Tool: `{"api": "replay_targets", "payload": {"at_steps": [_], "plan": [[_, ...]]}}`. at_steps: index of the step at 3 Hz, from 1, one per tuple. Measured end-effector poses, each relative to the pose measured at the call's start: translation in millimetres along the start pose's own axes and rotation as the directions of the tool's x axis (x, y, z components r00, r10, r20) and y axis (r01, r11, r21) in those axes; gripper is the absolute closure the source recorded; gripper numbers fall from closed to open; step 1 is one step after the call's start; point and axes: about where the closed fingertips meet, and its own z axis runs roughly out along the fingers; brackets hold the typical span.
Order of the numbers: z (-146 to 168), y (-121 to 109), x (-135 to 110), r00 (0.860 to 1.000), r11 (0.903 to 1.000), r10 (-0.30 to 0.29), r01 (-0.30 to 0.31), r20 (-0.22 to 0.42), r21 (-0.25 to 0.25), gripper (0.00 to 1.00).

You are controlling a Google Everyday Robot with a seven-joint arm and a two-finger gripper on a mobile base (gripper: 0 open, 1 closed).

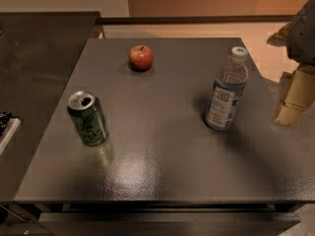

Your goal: Move blue plastic bottle near apple

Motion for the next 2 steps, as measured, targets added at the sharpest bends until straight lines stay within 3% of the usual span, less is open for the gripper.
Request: {"api": "replay_targets", "payload": {"at_steps": [2], "plan": [[3.1, -3.1, 0.3, 1.0, 0.9999, 0.011, -0.011, 0.013, -0.003, 0.0]]}}
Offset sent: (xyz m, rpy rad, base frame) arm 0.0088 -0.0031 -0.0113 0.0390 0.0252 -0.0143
